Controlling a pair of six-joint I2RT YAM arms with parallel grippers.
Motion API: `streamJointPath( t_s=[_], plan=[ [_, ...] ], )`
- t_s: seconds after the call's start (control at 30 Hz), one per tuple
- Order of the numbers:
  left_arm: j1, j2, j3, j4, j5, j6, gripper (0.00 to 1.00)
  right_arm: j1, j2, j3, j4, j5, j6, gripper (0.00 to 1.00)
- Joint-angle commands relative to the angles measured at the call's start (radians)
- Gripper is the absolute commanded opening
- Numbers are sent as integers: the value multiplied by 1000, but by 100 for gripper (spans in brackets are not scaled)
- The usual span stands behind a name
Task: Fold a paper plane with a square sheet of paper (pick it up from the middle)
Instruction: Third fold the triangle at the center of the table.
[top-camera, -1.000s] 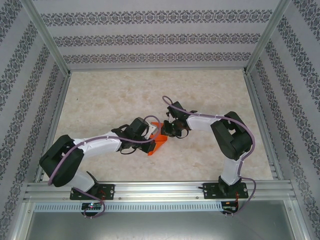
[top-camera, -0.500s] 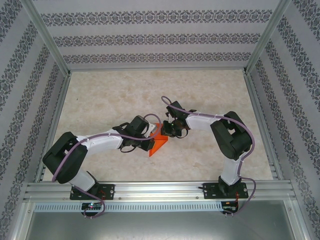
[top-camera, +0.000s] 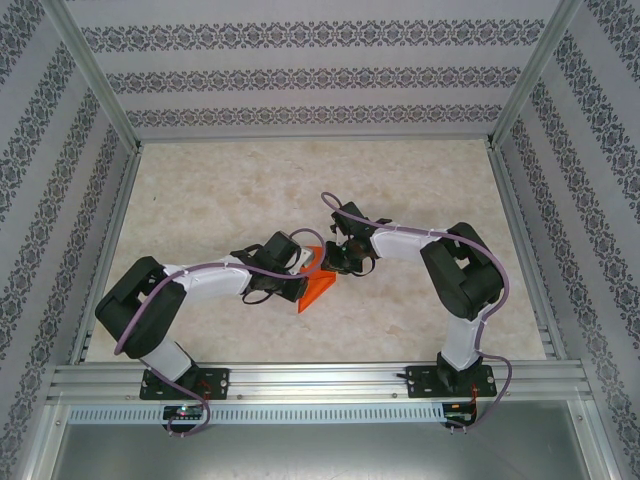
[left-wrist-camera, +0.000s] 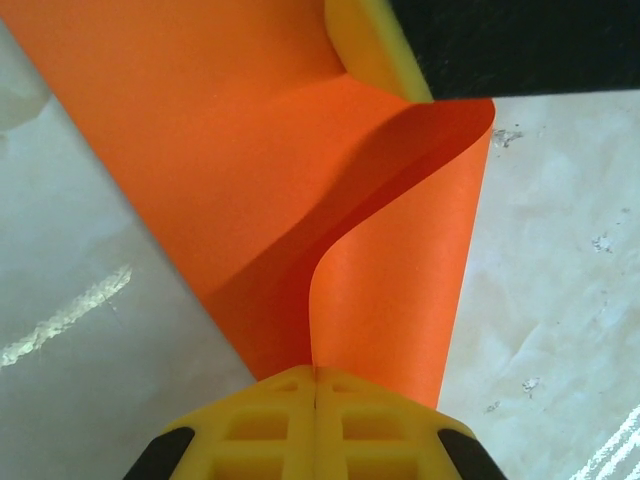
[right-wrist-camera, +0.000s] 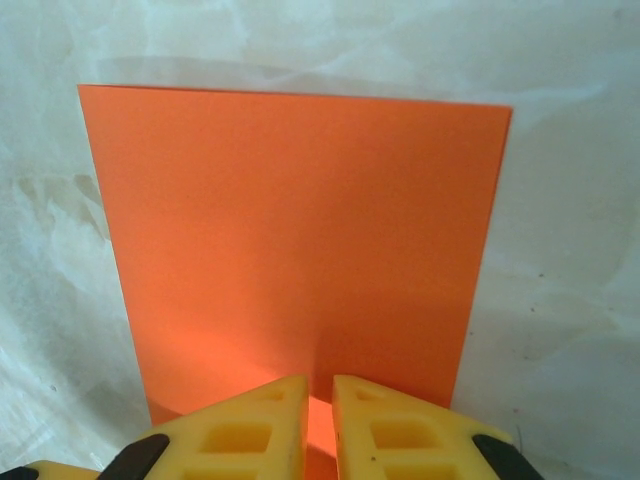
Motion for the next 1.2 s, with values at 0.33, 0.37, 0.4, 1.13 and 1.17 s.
streamJointPath(
  t_s=[0.33,0.37,0.4,1.13,1.17],
  plan=[
    [33,-9,-19,22,-4,34,2,15,14,9,-25,36,-16,16],
    [33,-11,-15,27,4,33,3,17,13,9,-25,39,-14,16],
    [33,-10,-11,32,14,34,3,17,13,7,-23,39,-12,17],
    [33,41,-5,10,-15,57,4,16,13,21,-32,40,-12,18],
    [33,46,-2,12,-7,59,4,16,13,21,-32,37,-11,18]
  ],
)
